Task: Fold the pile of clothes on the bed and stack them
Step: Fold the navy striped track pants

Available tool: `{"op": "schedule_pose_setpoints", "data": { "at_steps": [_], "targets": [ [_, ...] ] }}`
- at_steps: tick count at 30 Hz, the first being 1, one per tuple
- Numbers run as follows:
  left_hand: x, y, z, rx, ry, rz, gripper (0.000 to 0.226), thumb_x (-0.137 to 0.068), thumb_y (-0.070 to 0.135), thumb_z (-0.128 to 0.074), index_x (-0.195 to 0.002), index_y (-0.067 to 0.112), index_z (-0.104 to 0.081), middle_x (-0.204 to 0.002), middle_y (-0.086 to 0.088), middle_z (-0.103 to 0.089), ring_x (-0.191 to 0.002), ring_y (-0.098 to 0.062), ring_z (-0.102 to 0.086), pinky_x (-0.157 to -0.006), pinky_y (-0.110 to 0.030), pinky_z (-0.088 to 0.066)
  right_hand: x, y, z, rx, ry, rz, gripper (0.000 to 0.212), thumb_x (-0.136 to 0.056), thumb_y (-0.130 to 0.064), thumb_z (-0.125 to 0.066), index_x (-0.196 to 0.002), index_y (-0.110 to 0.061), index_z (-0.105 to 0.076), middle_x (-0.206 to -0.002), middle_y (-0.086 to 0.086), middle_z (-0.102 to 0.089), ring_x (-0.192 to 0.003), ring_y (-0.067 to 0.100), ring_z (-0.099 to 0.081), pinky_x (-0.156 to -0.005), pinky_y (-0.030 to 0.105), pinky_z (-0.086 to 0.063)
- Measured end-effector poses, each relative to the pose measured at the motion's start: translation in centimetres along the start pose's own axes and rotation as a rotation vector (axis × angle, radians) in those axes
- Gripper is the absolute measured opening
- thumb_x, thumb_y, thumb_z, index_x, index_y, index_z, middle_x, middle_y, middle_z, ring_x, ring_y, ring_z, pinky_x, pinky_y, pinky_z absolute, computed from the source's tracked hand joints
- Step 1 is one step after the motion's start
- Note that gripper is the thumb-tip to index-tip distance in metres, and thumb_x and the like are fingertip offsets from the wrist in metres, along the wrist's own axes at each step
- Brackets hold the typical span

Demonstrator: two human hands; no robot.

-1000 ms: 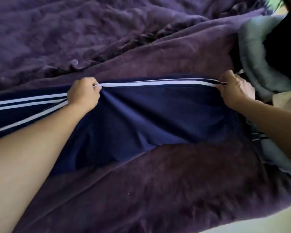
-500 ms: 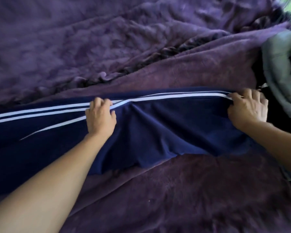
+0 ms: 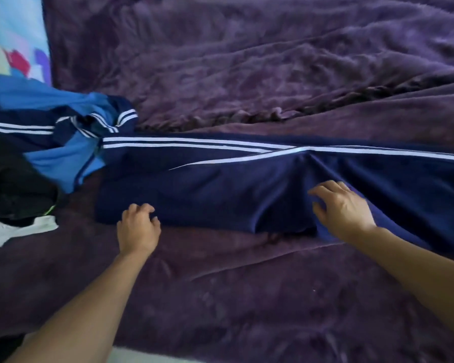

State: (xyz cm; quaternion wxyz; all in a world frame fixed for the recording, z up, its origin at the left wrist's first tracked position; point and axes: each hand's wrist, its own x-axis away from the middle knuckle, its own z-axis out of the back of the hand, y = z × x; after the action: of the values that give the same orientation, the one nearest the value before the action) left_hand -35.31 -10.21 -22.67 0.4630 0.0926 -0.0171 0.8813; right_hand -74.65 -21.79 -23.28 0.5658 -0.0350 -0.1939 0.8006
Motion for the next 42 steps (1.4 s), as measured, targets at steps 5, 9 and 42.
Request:
{"op": "schedule_pose_setpoints", "data": {
  "at_steps": [5, 9, 42],
  "targets": [
    [-7.8, -6.1, 0.7, 0.068, 0.022, 0.052, 0.024, -0.094, 0.015, -0.052, -0.115, 0.009, -0.063, -0.116, -0.017, -0.055, -0.108, -0.037, -0.050, -0.089, -0.049, -0.042, -6.3, -7.0, -2.4, -0.015, 0.012, 0.007, 0.022, -0.088, -0.017, -0.060, -0.109, -0.016, -0.068, -0.110, 0.005, -0.066, -0.105, 0.030, -0.057, -0.077, 0.041, -0.050],
    [-15.0, -9.2, 0.1, 0.105, -0.025, 0.052, 0.028, -0.098, 0.021, -0.044, -0.119, 0.013, -0.062, -0.122, -0.017, -0.053, -0.112, -0.038, -0.048, -0.092, -0.049, -0.040, -12.4, -11.1, -5.4, 0.017, 0.014, -0.048, 0.029, -0.088, -0.018, -0.059, -0.117, -0.015, -0.064, -0.119, 0.011, -0.062, -0.114, 0.032, -0.054, -0.083, 0.046, -0.048],
    [-30.9, -9.7, -0.2, 0.692, -0.247, 0.081, 0.074, -0.065, 0.027, -0.087, -0.128, 0.020, -0.048, -0.123, 0.003, -0.053, -0.110, -0.015, -0.052, -0.090, -0.023, -0.040, -17.7, -21.0, -11.5, 0.219, -0.058, 0.096, 0.062, -0.086, -0.042, -0.062, -0.142, -0.021, -0.044, -0.152, 0.014, -0.033, -0.138, 0.036, -0.032, -0.096, 0.057, -0.039]
  ]
}}
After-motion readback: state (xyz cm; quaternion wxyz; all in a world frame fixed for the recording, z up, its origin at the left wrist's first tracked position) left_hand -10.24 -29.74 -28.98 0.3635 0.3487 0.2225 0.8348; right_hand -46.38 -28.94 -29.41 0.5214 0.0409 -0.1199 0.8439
